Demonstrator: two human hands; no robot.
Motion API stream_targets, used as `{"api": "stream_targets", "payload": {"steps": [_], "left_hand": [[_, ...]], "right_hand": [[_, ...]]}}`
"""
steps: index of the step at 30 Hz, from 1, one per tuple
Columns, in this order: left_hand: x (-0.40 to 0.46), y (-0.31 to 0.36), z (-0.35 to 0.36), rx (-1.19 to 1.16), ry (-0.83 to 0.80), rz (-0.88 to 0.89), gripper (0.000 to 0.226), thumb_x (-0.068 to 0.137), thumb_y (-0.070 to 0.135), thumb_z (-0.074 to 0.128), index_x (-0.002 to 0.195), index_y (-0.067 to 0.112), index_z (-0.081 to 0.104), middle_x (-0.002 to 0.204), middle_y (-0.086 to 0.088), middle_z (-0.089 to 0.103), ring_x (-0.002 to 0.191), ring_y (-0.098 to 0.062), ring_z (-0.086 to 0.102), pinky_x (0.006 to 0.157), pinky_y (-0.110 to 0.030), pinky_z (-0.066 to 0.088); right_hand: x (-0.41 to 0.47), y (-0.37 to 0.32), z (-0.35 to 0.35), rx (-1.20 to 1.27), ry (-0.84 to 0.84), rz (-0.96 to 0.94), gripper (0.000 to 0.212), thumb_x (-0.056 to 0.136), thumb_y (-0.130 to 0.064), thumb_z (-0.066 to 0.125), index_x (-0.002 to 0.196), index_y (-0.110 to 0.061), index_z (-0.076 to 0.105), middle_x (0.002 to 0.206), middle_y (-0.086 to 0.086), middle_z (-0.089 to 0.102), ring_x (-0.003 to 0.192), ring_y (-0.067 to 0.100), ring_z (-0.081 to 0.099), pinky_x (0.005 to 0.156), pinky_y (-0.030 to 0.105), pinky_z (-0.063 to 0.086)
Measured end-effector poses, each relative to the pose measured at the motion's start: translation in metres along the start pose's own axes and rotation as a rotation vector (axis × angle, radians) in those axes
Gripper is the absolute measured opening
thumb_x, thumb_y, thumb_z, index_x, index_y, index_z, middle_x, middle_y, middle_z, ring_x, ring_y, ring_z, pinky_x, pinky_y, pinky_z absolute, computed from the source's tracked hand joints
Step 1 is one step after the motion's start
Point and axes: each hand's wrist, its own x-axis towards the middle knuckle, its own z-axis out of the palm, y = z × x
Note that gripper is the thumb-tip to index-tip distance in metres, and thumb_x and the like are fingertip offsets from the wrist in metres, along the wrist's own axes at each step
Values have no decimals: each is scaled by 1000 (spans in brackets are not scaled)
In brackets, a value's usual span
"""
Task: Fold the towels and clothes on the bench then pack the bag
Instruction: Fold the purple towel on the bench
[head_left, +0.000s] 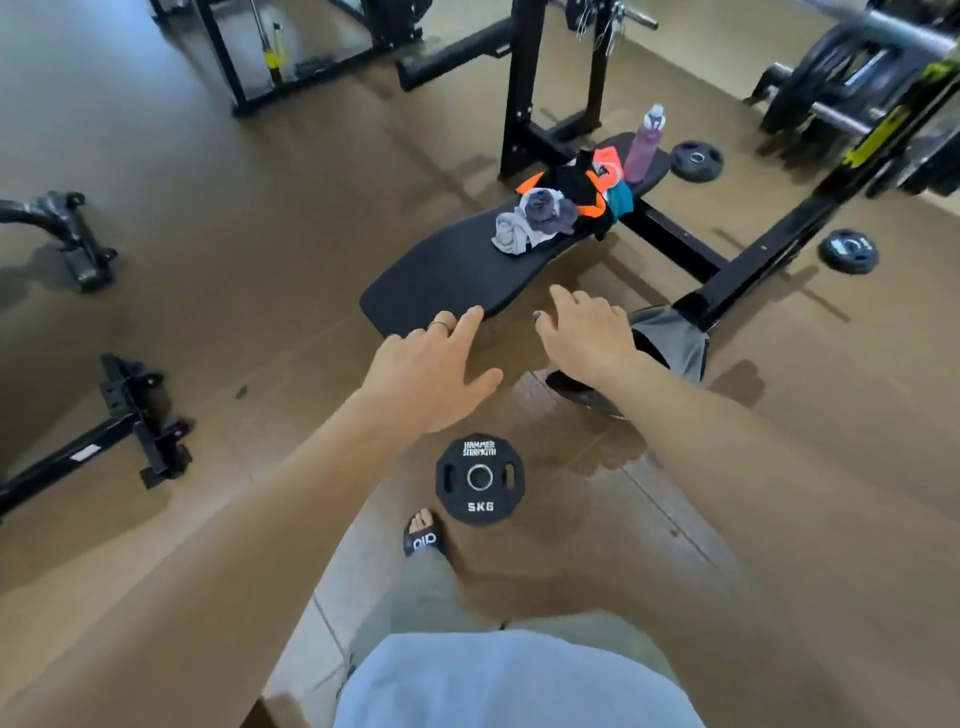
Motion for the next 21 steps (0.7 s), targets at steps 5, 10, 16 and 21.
{"api": "stream_targets", "payload": {"steps": [5,10,16,21], "left_hand": [[121,-71,-11,4,-44,71,80,98,66,33,161,24,8,159,-7,35,127,-32,55,95,-44,48],[227,-108,-11,-4,-87,97,79,98,66,35,161,24,9,158,-7,37,126,-31,57,97,-44,50],[359,-123,17,-12,-87,65,80,99,63,34,161,23,5,158,-6,37,123,-29,58,93,-43,50],[483,-130,78,-49,-92,8,82,99,63,35,162,23,0,158,-6,38,122,-28,59,93,-42,51]], "right_hand": [[114,-29,-9,38,-2,108,56,106,-47,24,154,-19,30,152,10,45,137,35,43,111,50,32],[224,-31,-14,62,-48,141,57,106,-47,25,155,-19,28,154,11,42,138,35,41,112,49,32],[373,7,10,113,-19,140,52,104,-38,37,151,-17,34,148,16,46,129,40,47,102,49,38],[511,60,54,138,-87,125,56,101,-36,41,154,-21,29,143,21,44,127,42,46,100,50,40]]}}
